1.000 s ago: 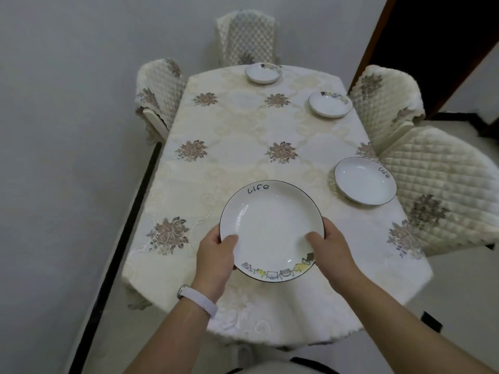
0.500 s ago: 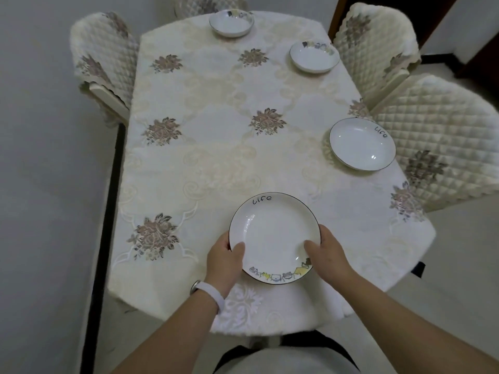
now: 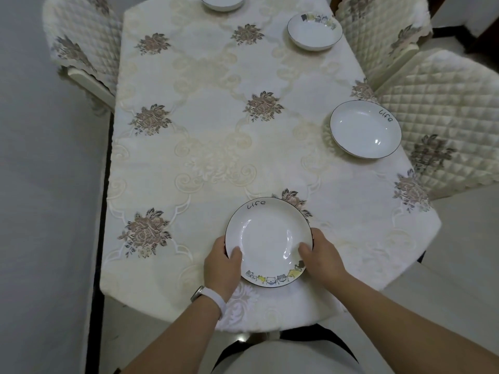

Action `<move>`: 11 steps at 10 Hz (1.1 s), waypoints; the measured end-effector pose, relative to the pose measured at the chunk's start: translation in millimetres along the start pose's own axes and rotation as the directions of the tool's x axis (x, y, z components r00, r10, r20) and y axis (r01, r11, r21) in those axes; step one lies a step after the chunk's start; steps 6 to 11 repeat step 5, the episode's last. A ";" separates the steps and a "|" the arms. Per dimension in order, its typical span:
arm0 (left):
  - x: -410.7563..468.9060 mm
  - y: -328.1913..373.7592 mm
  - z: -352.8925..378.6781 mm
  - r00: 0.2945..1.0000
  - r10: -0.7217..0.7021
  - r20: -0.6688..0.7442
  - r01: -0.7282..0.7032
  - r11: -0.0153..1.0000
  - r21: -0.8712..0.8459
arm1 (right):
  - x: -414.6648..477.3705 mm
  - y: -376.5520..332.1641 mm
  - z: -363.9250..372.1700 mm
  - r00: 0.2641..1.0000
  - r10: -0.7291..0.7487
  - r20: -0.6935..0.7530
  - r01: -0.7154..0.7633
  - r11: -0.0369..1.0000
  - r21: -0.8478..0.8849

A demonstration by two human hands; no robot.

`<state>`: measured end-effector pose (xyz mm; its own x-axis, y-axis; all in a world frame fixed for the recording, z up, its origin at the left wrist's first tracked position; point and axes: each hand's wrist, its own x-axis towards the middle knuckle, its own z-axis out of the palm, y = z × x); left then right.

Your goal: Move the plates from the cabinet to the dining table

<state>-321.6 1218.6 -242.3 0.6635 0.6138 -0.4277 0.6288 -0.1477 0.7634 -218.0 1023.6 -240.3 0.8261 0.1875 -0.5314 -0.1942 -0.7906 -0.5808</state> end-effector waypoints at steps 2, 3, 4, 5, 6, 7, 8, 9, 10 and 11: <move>-0.9 -3.6 -2.8 0.999 0.006 0.032 -0.008 0.998 0.062 | -2.4 2.1 -1.7 1.000 -0.017 0.010 0.017 1.000 -0.008; -5.5 1.7 -10.8 1.000 0.022 0.012 -0.023 0.995 0.094 | -8.8 1.3 -6.6 1.000 -0.021 -0.006 0.021 1.000 -0.018; -7.3 4.4 -23.9 0.998 0.070 0.000 -0.069 0.992 0.109 | -17.7 1.1 -11.7 0.997 -0.058 -0.049 0.058 0.998 -0.015; -8.6 11.6 -41.7 0.985 0.173 0.020 -0.174 0.976 0.127 | -25.2 0.4 -18.9 0.988 -0.092 -0.121 0.089 0.995 -0.037; -8.6 11.6 -41.7 0.985 0.173 0.020 -0.174 0.976 0.127 | -25.2 0.4 -18.9 0.988 -0.092 -0.121 0.089 0.995 -0.037; -8.6 11.6 -41.7 0.985 0.173 0.020 -0.174 0.976 0.127 | -25.2 0.4 -18.9 0.988 -0.092 -0.121 0.089 0.995 -0.037; -8.6 11.6 -41.7 0.985 0.173 0.020 -0.174 0.976 0.127 | -25.2 0.4 -18.9 0.988 -0.092 -0.121 0.089 0.995 -0.037; -8.6 11.6 -41.7 0.985 0.173 0.020 -0.174 0.976 0.127 | -25.2 0.4 -18.9 0.988 -0.092 -0.121 0.089 0.995 -0.037; -8.6 11.6 -41.7 0.985 0.173 0.020 -0.174 0.976 0.127 | -25.2 0.4 -18.9 0.988 -0.092 -0.121 0.089 0.995 -0.037; -8.6 11.6 -41.7 0.985 0.173 0.020 -0.174 0.976 0.127 | -25.2 0.4 -18.9 0.988 -0.092 -0.121 0.089 0.995 -0.037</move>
